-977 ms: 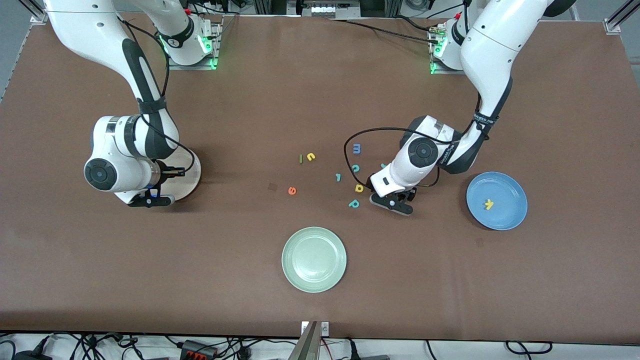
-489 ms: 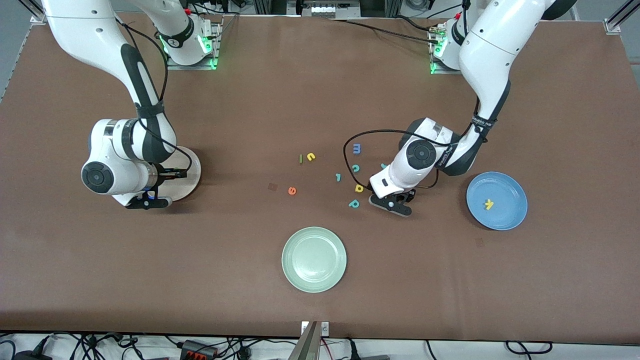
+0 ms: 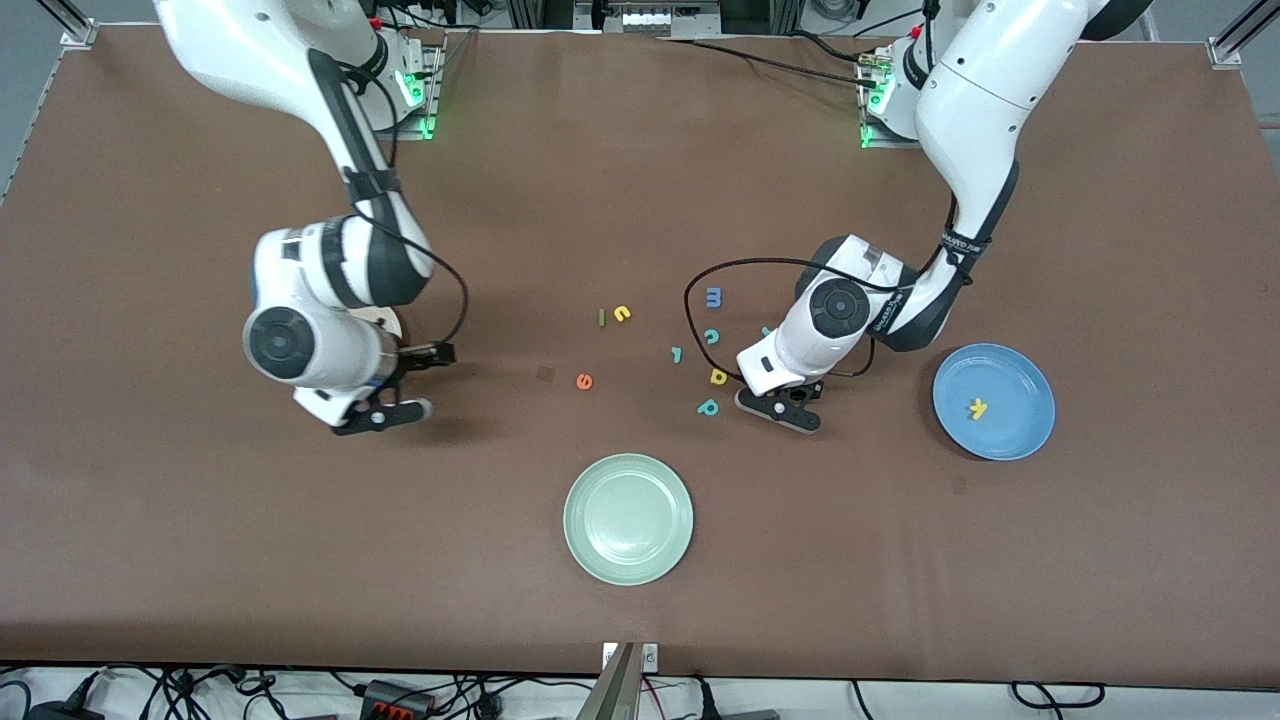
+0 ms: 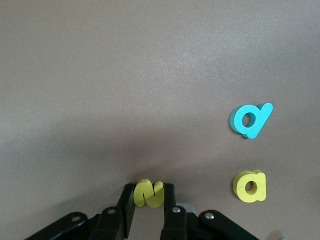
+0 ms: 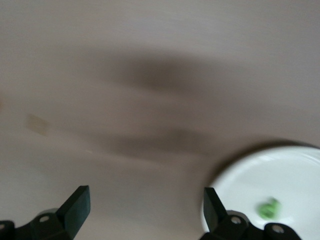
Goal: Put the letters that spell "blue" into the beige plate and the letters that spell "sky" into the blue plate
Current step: 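Place the green letter on the beige plate with the right gripper, then place the z on the blue plate while the right gripper grasps orange e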
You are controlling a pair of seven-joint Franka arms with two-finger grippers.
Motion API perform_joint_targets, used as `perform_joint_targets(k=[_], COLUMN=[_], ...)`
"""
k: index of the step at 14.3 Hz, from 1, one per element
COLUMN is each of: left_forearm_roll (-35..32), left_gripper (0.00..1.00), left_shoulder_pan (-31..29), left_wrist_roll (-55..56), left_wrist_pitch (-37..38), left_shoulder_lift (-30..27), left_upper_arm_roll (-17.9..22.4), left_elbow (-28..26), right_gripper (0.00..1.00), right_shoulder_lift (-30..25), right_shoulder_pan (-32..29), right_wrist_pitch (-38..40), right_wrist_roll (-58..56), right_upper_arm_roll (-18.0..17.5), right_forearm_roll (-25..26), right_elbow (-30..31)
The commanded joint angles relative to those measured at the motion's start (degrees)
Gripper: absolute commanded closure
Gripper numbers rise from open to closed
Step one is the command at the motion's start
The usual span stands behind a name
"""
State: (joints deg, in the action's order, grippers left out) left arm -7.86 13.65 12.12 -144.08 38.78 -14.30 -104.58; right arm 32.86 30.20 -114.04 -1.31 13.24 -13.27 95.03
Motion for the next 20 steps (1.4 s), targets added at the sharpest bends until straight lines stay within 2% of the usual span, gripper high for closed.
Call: perform_joint_targets(k=[1, 2, 4, 6, 10, 12, 14, 16, 18, 20], left_forearm_roll=[-1.4, -1.5, -1.6, -1.7, -2.9, -5.9, -6.9, -7.9, -7.9, -7.9], left_gripper=[0.95, 0.95, 0.95, 0.95, 0.95, 0.95, 0.94, 0.94, 0.94, 0.94], left_shoulder_pan=[0.2, -0.1, -0.9, -3.1, -10.9, -14.5, -18.9, -22.4, -25.0, -28.4], left_wrist_roll=[0.7, 0.6, 0.4, -0.7, -16.5, -22.1, -28.3, -35.7, -39.2, -42.4], left_wrist_pitch=[0.7, 1.3, 9.3, 16.2, 26.0, 26.6, 26.1, 25.3, 22.9, 16.4], left_shoulder_lift=[-0.4, -1.7, -5.4, -9.1, -12.1, -12.9, -12.9, -12.9, -13.3, -13.6], left_upper_arm_roll=[0.6, 0.6, 0.8, 0.9, 0.9, 0.8, 0.8, 0.7, 0.5, 0.5], left_elbow=[1.0, 0.8, 1.0, 1.0, 1.0, 0.2, -1.0, -2.2, -5.1, -10.3], right_gripper=[0.0, 0.0, 0.0, 0.0, 0.0, 0.0, 0.13, 0.22, 0.23, 0.26], right_shoulder_lift=[4.9, 6.6, 9.5, 11.0, 15.6, 17.6, 18.0, 18.3, 18.8, 18.9], right_shoulder_pan=[4.8, 6.0, 9.4, 9.8, 12.6, 13.6, 13.7, 13.7, 13.7, 13.7], right_wrist_pitch=[0.1, -1.0, -5.6, -7.5, -8.8, -10.4, -11.1, -11.2, -12.2, -12.3], right_wrist_roll=[7.9, 13.5, 20.2, 24.1, 32.9, 37.6, 39.4, 40.8, 40.9, 40.8], right_upper_arm_roll=[-0.4, -0.4, -0.3, -0.5, -0.6, -0.6, -0.7, -1.6, -1.6, -1.8], right_forearm_roll=[-2.8, -2.9, -2.6, -2.9, -3.0, -3.1, -3.2, -4.6, -4.8, -4.8], right_elbow=[-5.6, -6.3, -7.4, -9.2, -15.0, -17.1, -17.1, -17.1, -17.2, -17.2])
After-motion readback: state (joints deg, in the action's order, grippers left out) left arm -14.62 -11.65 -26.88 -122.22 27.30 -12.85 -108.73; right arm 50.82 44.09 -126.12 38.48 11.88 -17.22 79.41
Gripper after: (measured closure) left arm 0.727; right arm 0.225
